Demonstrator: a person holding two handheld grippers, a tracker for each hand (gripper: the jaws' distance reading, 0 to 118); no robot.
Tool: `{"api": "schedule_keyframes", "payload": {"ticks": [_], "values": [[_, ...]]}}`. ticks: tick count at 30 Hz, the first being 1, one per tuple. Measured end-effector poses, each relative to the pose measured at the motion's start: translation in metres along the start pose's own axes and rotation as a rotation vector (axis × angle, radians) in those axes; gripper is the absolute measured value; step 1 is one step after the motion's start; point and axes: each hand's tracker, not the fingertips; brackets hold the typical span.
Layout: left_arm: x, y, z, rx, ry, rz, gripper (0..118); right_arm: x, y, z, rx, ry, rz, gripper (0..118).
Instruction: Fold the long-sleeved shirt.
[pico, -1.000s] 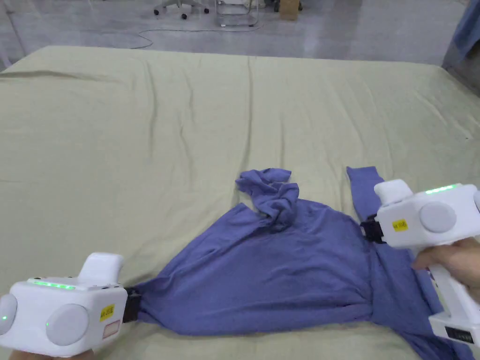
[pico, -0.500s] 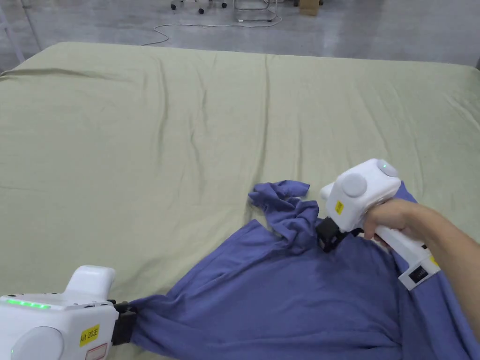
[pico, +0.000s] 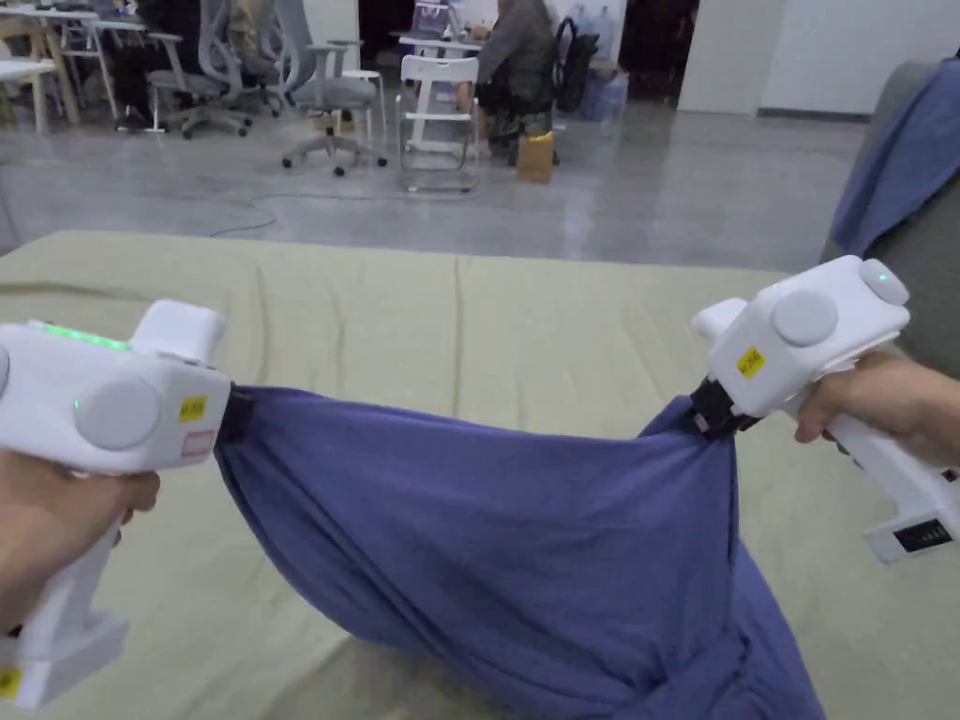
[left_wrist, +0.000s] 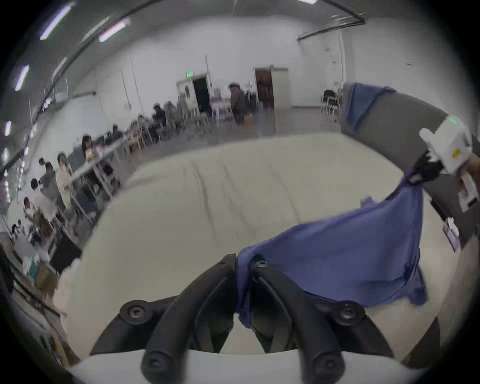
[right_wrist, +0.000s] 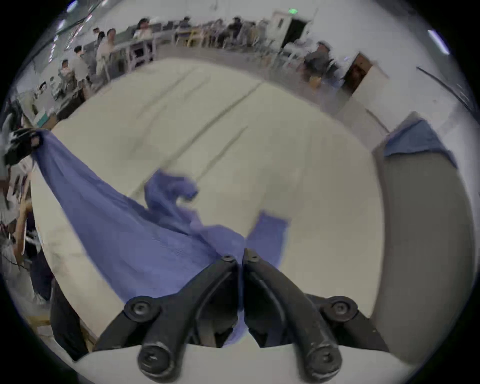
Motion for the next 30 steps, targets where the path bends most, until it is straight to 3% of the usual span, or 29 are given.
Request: {"api": "schedule_keyframes", "payload": {"ticks": [7,10,13,16,19,23,30], "values": [[-0.011,0.224,0.046,0.263,0.048,0.068,6,0.084,0.103,0.178,0.362,-0.163,-0.14,0],[-0.014,0.283,0.068,0.369,0.081,0.062,5,0.1,0.141,0.225,0.468,-0.259,-0.181,0],[-0.01,0.318,0.082,0.358,0.159,0.031,5,0.111,0.167,0.252,0.512,-0.313,-0.188,0],[-0.01,0.333,0.09,0.369,0.152,0.044,5,0.113,0.18,0.266,0.545,-0.343,-0.226,0],[-0.015,0.333,0.089,0.381,0.129,0.129,5,0.11,0.184,0.264,0.54,-0.355,-0.2,0],[-0.014,0.311,0.074,0.342,0.132,0.104,5,0.104,0.173,0.241,0.51,-0.342,-0.192,0],[-0.004,0.197,-0.009,0.133,0.095,0.085,5,0.076,0.107,0.109,0.313,-0.202,-0.232,0]]}}
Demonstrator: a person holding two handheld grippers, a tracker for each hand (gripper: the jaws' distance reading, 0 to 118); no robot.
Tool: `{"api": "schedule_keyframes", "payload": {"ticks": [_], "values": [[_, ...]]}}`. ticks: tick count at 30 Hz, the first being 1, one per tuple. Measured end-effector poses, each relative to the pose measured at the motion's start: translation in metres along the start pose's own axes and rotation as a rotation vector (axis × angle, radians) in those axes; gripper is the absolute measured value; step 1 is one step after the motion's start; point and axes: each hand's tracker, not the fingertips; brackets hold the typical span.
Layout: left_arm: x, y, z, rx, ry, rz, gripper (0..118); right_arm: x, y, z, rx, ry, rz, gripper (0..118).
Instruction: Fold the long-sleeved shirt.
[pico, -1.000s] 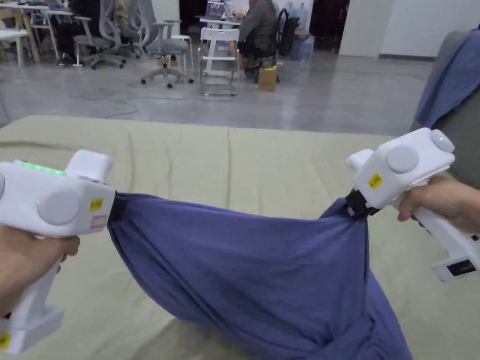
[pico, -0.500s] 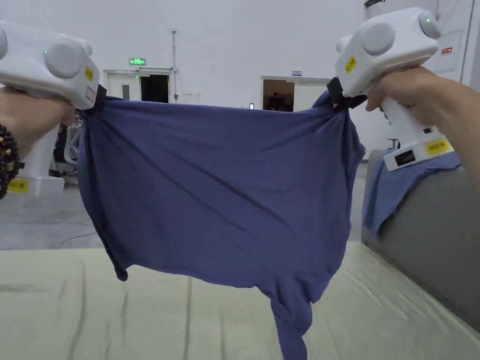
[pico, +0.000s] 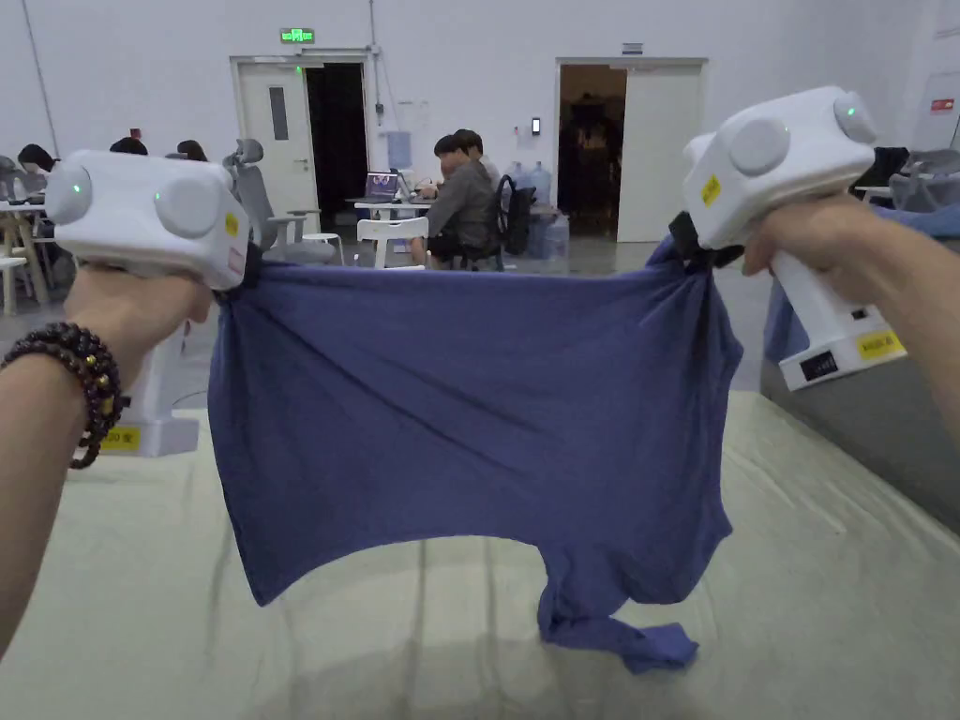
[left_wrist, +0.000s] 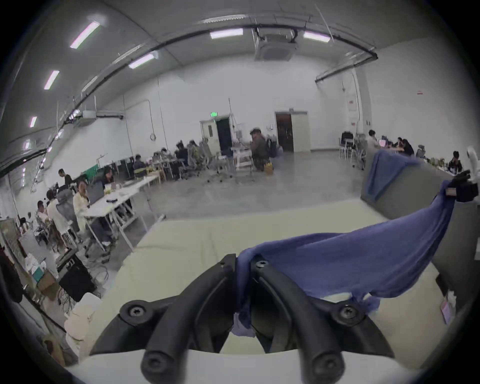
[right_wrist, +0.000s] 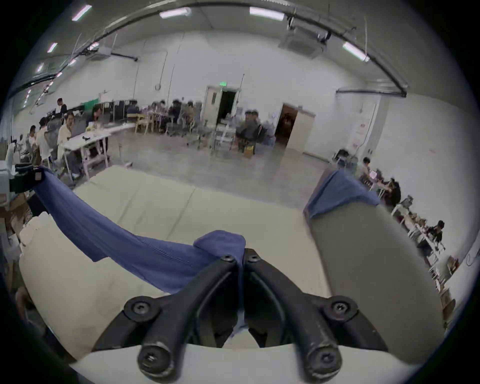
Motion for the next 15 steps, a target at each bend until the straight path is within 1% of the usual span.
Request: {"api": "schedule_keyframes", "payload": {"ticks": [3,5,7,9,11,12,15], "values": [[0.007,-0.063,-0.03,-0.096,-0.001,-0.008,5,-0.02,-0.06,-0.044,-0.079,0.028,-0.018,0],[0.009,-0.095,-0.041,-0.149,-0.018,0.027,5,-0.029,-0.094,-0.066,-0.124,0.048,-0.05,0],[0.008,-0.116,-0.042,-0.164,-0.037,0.051,5,-0.033,-0.117,-0.072,-0.138,0.056,-0.048,0],[0.007,-0.126,-0.034,-0.167,-0.042,0.041,5,-0.032,-0.131,-0.066,-0.133,0.068,-0.042,0],[0.005,-0.133,-0.017,-0.137,-0.071,0.017,5,-0.029,-0.14,-0.057,-0.119,0.081,-0.017,0],[0.007,-0.137,-0.003,-0.106,-0.08,0.016,6,-0.031,-0.149,-0.045,-0.115,0.086,0.015,0],[0.008,-0.169,0.037,-0.091,-0.122,0.024,5,-0.042,-0.191,-0.001,-0.098,0.101,0.087,0]]}}
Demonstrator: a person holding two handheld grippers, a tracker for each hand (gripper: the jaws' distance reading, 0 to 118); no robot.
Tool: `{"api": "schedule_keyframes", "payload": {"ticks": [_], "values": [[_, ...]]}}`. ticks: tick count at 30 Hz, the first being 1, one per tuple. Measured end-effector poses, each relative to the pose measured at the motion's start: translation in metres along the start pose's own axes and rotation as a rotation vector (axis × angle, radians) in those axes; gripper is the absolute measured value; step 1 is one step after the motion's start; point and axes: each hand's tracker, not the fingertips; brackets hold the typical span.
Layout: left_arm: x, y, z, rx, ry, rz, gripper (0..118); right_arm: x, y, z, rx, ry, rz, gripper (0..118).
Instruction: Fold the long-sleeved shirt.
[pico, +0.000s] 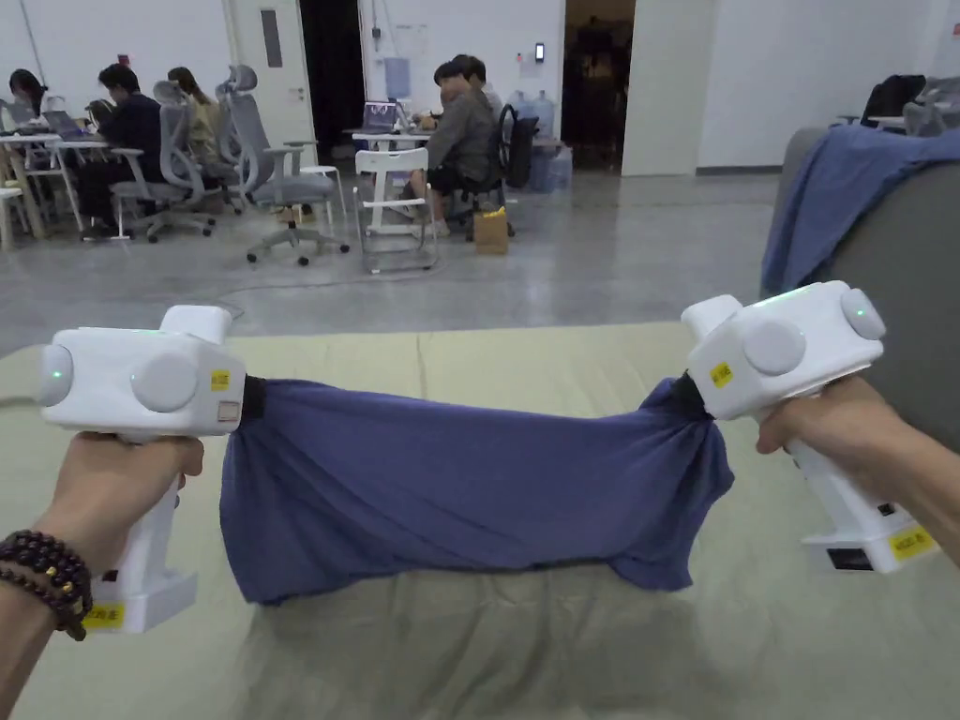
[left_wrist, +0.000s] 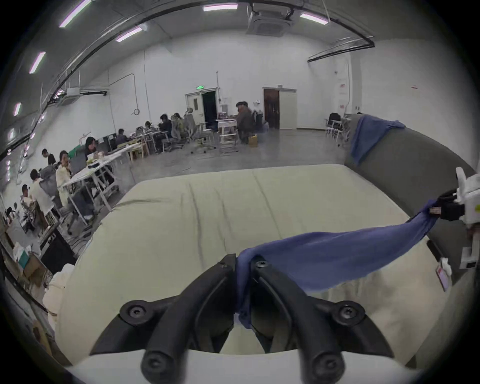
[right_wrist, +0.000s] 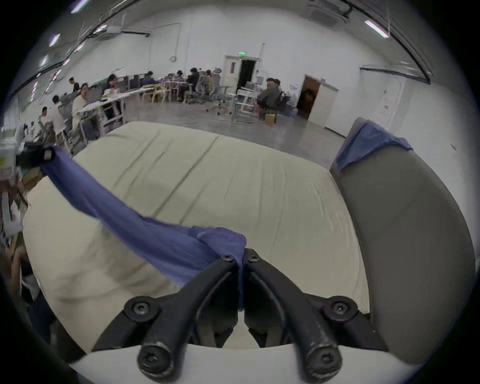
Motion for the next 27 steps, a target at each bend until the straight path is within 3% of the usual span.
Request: {"api": "schedule_keyframes", "payload": {"ticks": [6,9,14,17,21,22,24,25,27], "values": [[0.009,-0.141,0.063,-0.166,-0.043,-0.107,5,-0.039,-0.139,0.049,-0.101,0.114,0.04,0],[0.005,-0.222,0.082,-0.349,-0.095,-0.129,5,-0.062,-0.214,0.056,-0.216,0.173,0.062,0],[-0.002,-0.321,0.108,-0.66,-0.217,-0.178,5,-0.092,-0.32,0.064,-0.521,0.384,0.1,0],[0.001,-0.349,0.121,-0.731,-0.258,-0.195,5,-0.107,-0.351,0.062,-0.607,0.389,0.175,0],[0.001,-0.348,0.121,-0.703,-0.266,-0.185,6,-0.108,-0.346,0.057,-0.573,0.36,0.127,1],[-0.001,-0.34,0.122,-0.628,-0.281,-0.187,16,-0.106,-0.341,0.059,-0.542,0.342,0.103,10],[-0.009,-0.324,0.125,-0.523,-0.296,-0.16,91,-0.1,-0.332,0.068,-0.482,0.33,0.09,88],[-0.012,-0.315,0.127,-0.51,-0.284,-0.128,115,-0.096,-0.327,0.072,-0.46,0.304,0.093,111],[-0.019,-0.292,0.127,-0.451,-0.277,-0.078,117,-0.086,-0.309,0.08,-0.394,0.293,0.073,114]]}}
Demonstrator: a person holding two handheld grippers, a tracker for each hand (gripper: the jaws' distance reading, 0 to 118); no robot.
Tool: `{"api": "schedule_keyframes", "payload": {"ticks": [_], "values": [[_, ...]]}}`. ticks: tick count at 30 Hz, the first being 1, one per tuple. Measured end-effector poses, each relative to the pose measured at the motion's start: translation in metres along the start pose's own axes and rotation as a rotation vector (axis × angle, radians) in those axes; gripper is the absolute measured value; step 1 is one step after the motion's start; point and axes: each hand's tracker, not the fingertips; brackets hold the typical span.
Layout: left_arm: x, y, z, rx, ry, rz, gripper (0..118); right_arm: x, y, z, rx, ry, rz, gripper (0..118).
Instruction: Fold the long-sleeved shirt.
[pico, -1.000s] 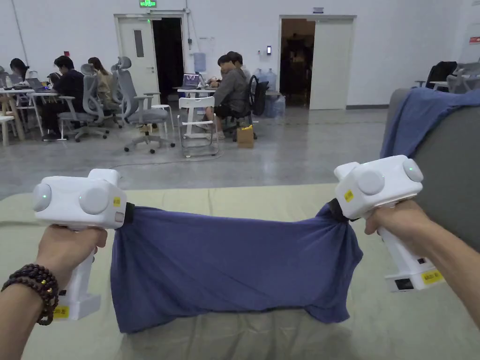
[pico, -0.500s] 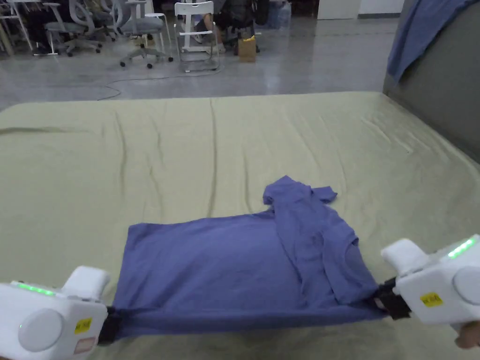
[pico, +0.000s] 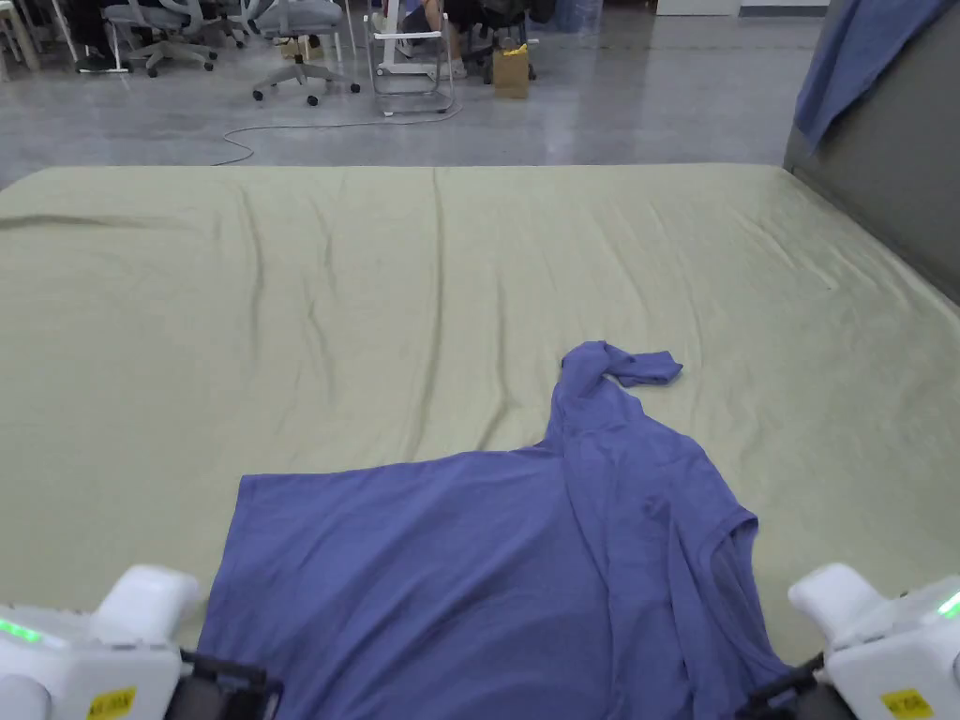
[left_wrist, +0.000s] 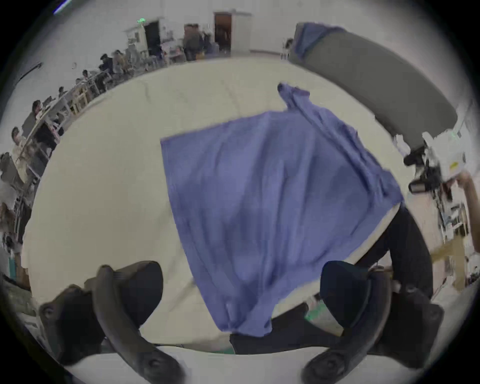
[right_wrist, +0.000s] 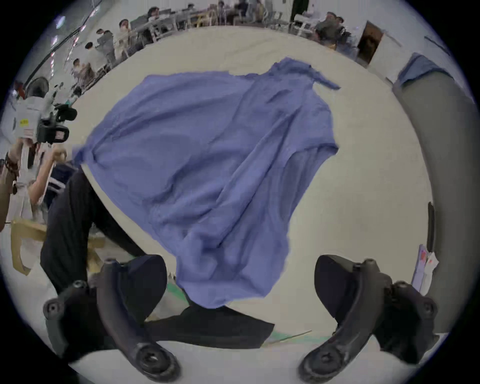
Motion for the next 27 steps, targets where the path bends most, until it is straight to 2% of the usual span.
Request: {"api": "schedule_keyframes", "payload": {"ticks": [1,2,3,4,5,6,11,14,19,22,23,25,26,27], "values": [[-0.003,0.011,0.003,0.028,0.018,0.021,117,0.003,0.004,0.008,0.034,-0.021,-0.035,114],[0.002,0.021,0.007,0.052,0.039,0.035,114,0.007,0.012,0.012,0.064,-0.037,-0.064,107],[0.002,0.032,0.007,0.073,0.072,0.043,96,0.012,0.021,0.016,0.093,-0.037,-0.093,83],[0.003,0.042,0.006,0.098,0.116,0.032,39,0.016,0.031,0.018,0.132,-0.043,-0.106,31],[0.004,0.05,0.004,0.118,0.126,0.003,0,0.019,0.04,0.016,0.161,-0.057,-0.11,0],[-0.006,0.058,-0.011,0.162,0.173,-0.043,0,0.022,0.048,0.009,0.198,-0.064,-0.163,0],[-0.012,0.102,-0.04,0.152,0.157,-0.041,0,0.052,0.125,-0.023,0.187,-0.055,-0.118,0],[-0.012,0.121,-0.055,0.165,0.173,-0.056,0,0.083,0.199,-0.054,0.196,-0.076,-0.14,0],[-0.021,0.129,-0.076,0.213,0.19,0.039,0,0.139,0.321,-0.127,0.175,-0.133,-0.206,0],[-0.033,0.129,-0.087,0.219,0.193,0.072,0,0.155,0.368,-0.169,0.151,-0.142,-0.246,0],[-0.036,0.129,-0.09,0.217,0.194,0.085,0,0.162,0.378,-0.183,0.145,-0.149,-0.258,11],[-0.043,0.132,-0.098,0.193,0.184,0.094,0,0.167,0.395,-0.208,0.114,-0.159,-0.307,63],[-0.045,0.133,-0.1,0.185,0.183,0.101,0,0.172,0.398,-0.218,0.091,-0.156,-0.33,69],[-0.047,0.133,-0.103,0.188,0.191,0.094,0,0.177,0.401,-0.227,0.076,-0.174,-0.357,65]]}}
